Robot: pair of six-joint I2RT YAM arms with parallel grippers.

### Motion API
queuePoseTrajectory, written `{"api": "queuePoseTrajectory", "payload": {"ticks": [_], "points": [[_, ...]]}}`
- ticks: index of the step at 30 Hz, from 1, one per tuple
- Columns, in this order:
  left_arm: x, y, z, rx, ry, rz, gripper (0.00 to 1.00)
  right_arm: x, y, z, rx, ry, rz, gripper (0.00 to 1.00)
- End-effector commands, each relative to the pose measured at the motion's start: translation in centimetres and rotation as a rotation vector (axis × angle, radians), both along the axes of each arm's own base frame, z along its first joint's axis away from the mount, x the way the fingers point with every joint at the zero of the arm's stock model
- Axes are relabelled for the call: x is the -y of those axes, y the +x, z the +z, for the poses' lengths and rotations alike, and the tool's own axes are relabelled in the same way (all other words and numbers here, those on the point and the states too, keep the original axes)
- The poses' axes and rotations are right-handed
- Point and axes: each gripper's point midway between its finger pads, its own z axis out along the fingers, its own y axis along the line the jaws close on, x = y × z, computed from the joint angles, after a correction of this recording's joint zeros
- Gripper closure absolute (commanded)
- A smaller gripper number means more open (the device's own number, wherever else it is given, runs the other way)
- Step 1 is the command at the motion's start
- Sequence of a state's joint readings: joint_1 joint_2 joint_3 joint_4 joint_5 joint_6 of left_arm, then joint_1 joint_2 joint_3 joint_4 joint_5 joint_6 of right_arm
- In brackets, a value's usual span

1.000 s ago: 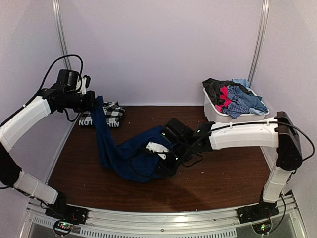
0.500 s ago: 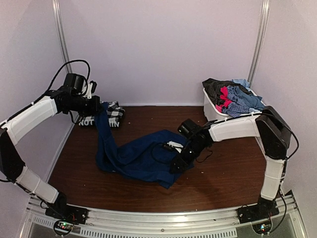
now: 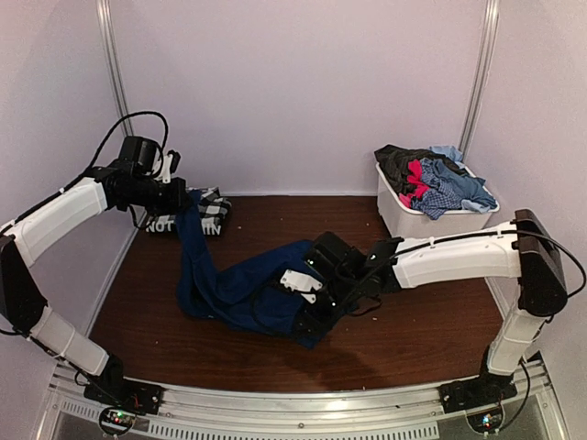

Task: Fold and stack the mixed laundry pile
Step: Flatten out the crumpled T-shirt at the center of the board.

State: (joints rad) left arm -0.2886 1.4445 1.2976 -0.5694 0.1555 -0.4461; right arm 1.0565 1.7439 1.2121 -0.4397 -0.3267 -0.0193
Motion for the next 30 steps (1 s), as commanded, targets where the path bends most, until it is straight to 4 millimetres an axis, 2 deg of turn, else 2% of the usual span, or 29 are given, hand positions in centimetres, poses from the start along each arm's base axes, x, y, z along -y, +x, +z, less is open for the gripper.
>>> {"api": "queuePoseTrajectory", "payload": {"ticks": [1,7,8,10,12,14,17,20,22,27,28,30], "points": [[0.0,0.7,0.6,0.044,-0.005,-0.009,1.00,1.3,1.2,-3.3,0.098,-0.131,-0.083,0.41],[0.0,0.6,0.2,0.035,-0.002,-0.010,1.00,1.5,3.5,-5.8,0.176,-0.226,-0.144,0.42],[0.0,0.6,0.2,0.037,-0.002,-0.011,1.00,1.6,3.5,-6.1,0.176,-0.236,-0.144,0.46],[0.0,0.7,0.3,0.040,0.003,-0.011,1.00,1.8,4.1,-5.7,0.203,-0.248,-0.163,0.64],[-0.1,0.7,0.4,0.040,0.007,-0.010,1.00,2.2,4.3,-4.6,0.211,-0.254,-0.164,0.80],[-0.1,0.8,0.3,0.041,0.011,-0.010,1.00,2.3,3.7,-2.7,0.205,-0.215,-0.144,0.87],[-0.2,0.7,0.2,0.038,0.018,-0.013,1.00,1.5,-0.1,-1.1,0.056,-0.117,-0.011,0.89],[-0.2,0.8,0.0,0.035,0.022,-0.014,1.00,0.9,-5.4,-0.4,-0.176,-0.043,0.155,0.89],[-0.2,0.8,0.0,0.033,0.021,-0.014,1.00,1.0,-7.6,-0.5,-0.284,-0.032,0.229,0.90],[0.0,0.8,-0.3,0.026,0.018,-0.022,1.00,0.7,-12.2,-1.1,-0.490,-0.026,0.383,0.82],[0.0,0.8,-0.3,0.026,0.017,-0.025,1.00,0.8,-12.8,-1.5,-0.526,-0.034,0.404,0.76],[0.1,0.8,-0.3,0.025,0.016,-0.031,1.00,0.9,-12.8,-2.7,-0.564,-0.047,0.393,0.66]]}}
